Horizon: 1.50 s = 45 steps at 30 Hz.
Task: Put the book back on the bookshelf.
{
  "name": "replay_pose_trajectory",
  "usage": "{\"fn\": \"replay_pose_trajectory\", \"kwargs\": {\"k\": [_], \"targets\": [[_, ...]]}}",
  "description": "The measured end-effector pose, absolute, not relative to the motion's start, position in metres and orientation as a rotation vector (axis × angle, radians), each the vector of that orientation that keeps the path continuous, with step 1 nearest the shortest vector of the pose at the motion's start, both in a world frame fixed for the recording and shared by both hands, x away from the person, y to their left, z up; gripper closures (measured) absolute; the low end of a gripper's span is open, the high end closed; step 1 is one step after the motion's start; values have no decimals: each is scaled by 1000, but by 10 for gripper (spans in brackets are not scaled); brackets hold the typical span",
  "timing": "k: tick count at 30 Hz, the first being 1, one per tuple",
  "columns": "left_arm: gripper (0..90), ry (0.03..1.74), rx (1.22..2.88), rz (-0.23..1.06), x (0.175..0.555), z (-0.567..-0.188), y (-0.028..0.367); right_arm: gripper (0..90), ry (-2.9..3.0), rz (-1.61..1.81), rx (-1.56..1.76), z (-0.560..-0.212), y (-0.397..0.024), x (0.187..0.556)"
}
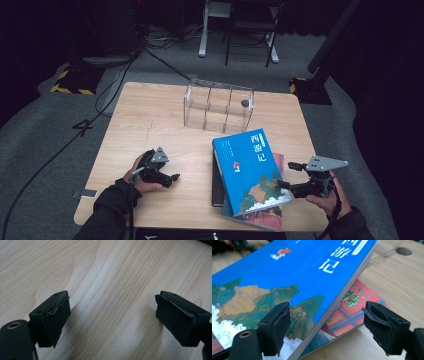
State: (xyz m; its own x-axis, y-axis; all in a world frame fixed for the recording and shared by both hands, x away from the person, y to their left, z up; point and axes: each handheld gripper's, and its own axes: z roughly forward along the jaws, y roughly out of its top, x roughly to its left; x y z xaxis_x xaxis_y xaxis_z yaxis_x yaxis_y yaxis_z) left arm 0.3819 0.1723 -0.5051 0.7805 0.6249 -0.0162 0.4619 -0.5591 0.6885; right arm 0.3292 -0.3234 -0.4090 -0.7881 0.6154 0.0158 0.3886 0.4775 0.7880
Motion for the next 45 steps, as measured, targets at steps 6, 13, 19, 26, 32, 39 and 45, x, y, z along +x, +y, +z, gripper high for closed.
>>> {"fn": "replay_pose_trajectory", "kwargs": {"k": [6, 13, 19, 26, 32, 39, 45], "targets": [[125, 803, 2265, 300, 382, -505, 172, 204, 2501, 1218, 853, -413, -318, 330], [126, 805, 2267, 300, 382, -505, 171, 154, 2563, 1278, 886, -419, -315, 337], [125, 830, 2266, 306, 382, -504, 167, 102, 2624, 1303, 893, -422, -311, 345], [164, 817, 2312, 287, 384, -499, 152, 151, 2712, 1375, 870, -426, -314, 355], [207, 736, 2311, 287, 386, -488, 126, 149, 2728, 1362, 853, -425, -313, 357], [238, 672, 2255, 312, 396, -469, 99, 147, 2713, 1321, 837, -421, -309, 354], [255, 629, 2233, 322, 406, -462, 81, 145, 2678, 1279, 851, -418, -303, 348]]}}
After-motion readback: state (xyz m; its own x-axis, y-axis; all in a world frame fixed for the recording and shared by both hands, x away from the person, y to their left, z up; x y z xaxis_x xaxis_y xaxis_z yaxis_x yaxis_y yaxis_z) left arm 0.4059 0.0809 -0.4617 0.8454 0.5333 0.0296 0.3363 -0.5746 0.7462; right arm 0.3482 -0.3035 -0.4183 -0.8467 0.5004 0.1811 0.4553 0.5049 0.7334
